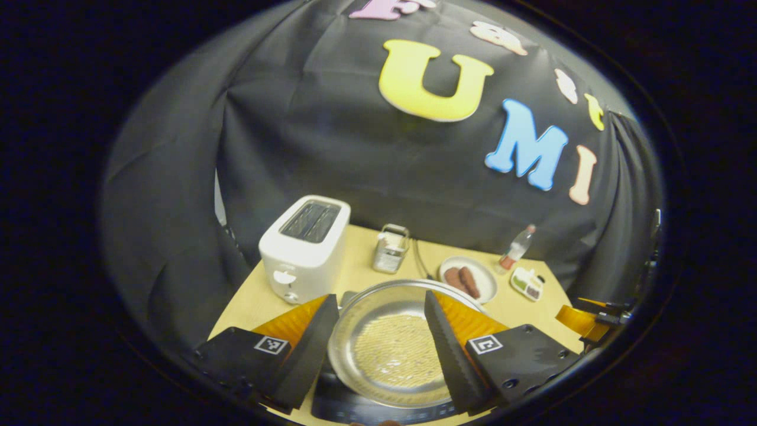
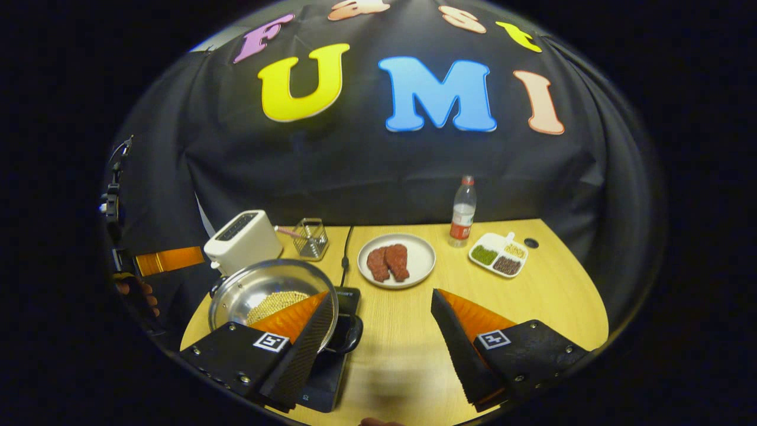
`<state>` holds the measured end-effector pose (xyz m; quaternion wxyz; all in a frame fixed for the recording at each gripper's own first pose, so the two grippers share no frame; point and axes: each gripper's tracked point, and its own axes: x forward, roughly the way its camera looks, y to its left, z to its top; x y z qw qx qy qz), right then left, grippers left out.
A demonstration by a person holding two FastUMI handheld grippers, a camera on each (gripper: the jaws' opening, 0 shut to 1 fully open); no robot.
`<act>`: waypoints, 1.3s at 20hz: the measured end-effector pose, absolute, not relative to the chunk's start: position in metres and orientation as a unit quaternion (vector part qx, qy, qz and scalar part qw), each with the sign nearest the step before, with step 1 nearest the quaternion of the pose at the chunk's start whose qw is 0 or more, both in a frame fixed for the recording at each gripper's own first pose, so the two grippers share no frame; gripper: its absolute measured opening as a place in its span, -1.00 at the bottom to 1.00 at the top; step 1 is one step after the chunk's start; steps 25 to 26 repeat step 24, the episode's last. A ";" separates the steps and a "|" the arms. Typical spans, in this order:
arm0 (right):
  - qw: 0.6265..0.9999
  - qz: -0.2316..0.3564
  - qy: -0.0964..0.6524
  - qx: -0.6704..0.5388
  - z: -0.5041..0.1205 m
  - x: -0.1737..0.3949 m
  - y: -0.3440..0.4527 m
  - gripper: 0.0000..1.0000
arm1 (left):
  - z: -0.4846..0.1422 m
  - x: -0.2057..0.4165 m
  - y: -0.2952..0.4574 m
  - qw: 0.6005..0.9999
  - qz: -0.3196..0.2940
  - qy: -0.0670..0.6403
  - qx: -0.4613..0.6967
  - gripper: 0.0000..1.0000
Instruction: First push the handle of the pot to place it horizontally, then grasp the pot with both hands and set it on the induction cooktop.
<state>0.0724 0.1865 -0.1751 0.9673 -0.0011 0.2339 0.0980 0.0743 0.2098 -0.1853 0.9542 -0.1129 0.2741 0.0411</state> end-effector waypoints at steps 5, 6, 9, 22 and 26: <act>0.987 0.101 0.126 0.003 -0.071 0.070 0.120 0.99 | -0.077 0.075 0.112 0.983 0.035 0.157 -0.084 0.89; 0.990 0.096 0.107 0.001 -0.052 0.066 0.105 0.99 | -0.056 0.072 0.092 0.988 0.036 0.133 -0.074 0.90; 0.993 0.094 0.066 0.005 -0.010 0.056 0.065 0.99 | -0.008 0.063 0.036 0.995 0.030 0.078 -0.050 0.90; 0.993 0.108 0.039 0.027 0.021 0.058 -0.043 0.99 | 0.018 0.020 -0.083 0.998 0.044 0.042 -0.031 0.89; 0.994 0.099 0.036 0.026 0.024 0.055 -0.047 0.99 | 0.017 0.020 -0.084 0.998 0.035 0.041 -0.025 0.89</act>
